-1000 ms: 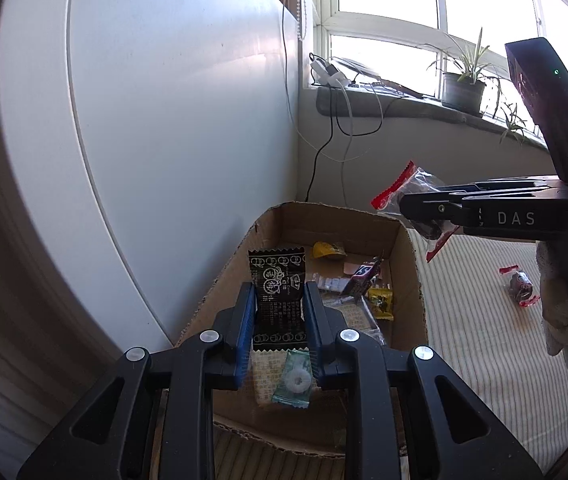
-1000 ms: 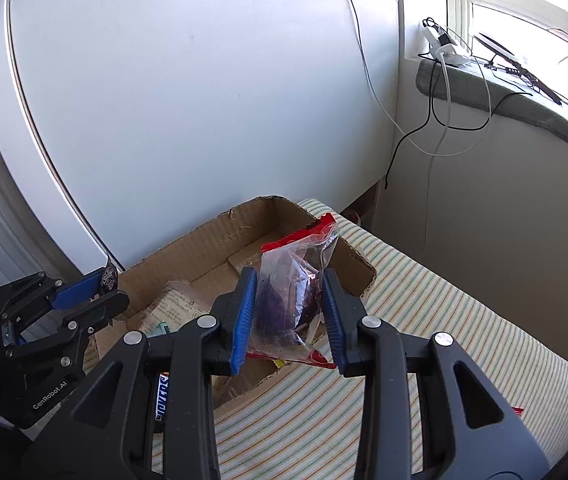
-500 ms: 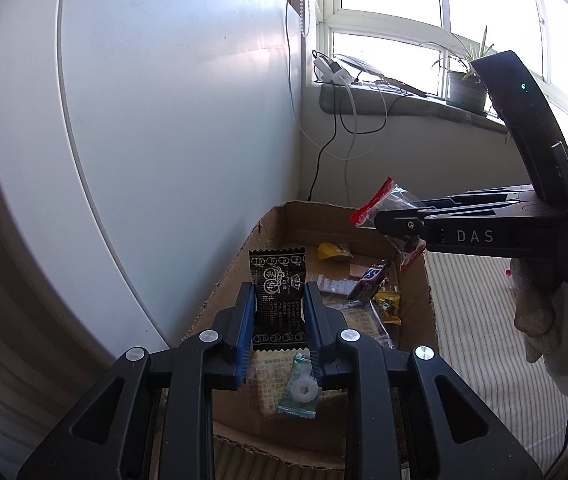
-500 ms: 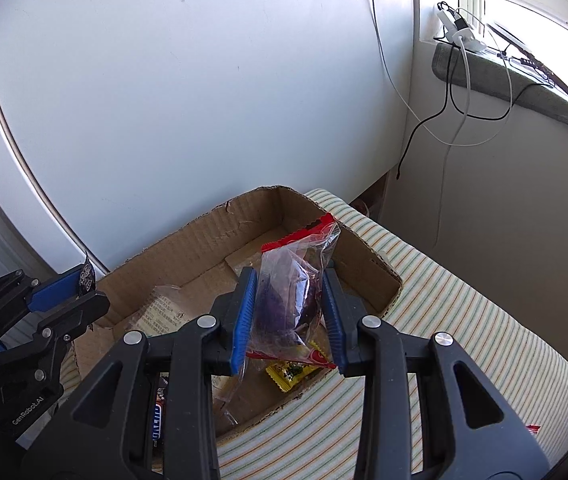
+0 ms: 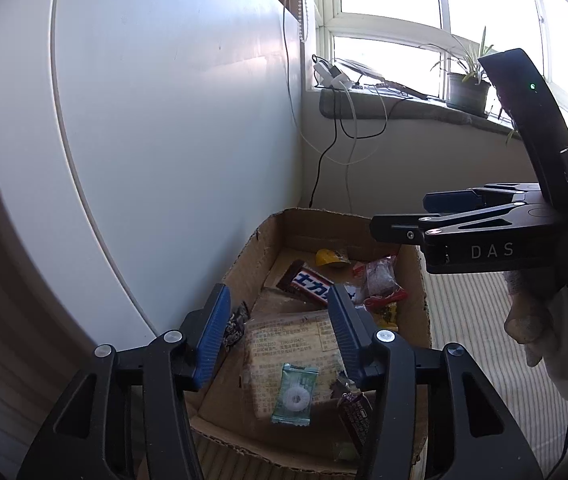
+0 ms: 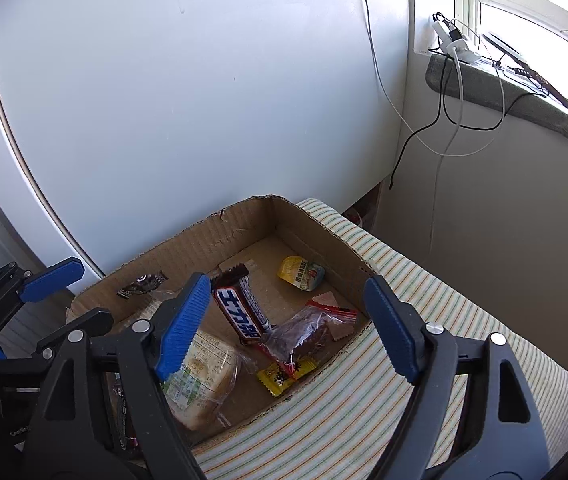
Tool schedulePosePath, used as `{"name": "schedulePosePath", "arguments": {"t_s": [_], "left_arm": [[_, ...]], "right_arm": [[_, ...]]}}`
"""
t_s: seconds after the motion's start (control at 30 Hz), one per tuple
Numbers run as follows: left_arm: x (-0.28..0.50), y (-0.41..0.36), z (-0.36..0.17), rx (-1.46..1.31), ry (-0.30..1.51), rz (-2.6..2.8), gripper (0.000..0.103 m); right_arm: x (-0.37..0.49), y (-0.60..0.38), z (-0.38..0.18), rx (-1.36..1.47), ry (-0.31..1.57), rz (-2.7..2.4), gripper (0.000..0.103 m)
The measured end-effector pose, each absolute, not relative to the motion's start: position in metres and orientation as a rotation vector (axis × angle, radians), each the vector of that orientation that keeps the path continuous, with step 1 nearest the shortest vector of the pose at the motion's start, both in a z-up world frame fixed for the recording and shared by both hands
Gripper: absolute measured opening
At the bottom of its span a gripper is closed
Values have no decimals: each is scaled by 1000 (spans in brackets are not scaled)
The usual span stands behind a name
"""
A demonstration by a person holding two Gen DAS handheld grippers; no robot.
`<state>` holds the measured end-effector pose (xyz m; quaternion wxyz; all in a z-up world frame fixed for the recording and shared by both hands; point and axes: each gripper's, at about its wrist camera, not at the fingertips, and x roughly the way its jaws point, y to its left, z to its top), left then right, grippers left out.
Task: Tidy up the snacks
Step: 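Open both grippers over the box to drop the two snacks, then move both grippers back to the last treat bag and egg candy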
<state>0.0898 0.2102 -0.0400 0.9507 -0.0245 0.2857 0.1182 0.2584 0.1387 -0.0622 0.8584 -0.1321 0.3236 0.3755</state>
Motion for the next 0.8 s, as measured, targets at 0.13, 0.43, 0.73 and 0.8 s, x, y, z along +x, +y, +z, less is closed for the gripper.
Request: {"name": "schedulePosePath", "arguments": {"t_s": [0.13, 0.43, 0.73, 0.8], "left_arm": [[88, 205, -36, -46, 571, 236, 50], [81, 186, -23, -30, 545, 219, 50], [82, 157, -9, 4, 514, 186, 65], [83, 151, -7, 8, 510, 173, 66]], "right_arm": [[254, 132, -57, -284, 667, 780, 85], [244, 104, -41, -274, 640, 743, 85], [229, 56, -26, -263, 610, 679, 97], [227, 45, -23, -263, 609, 660, 98]]}}
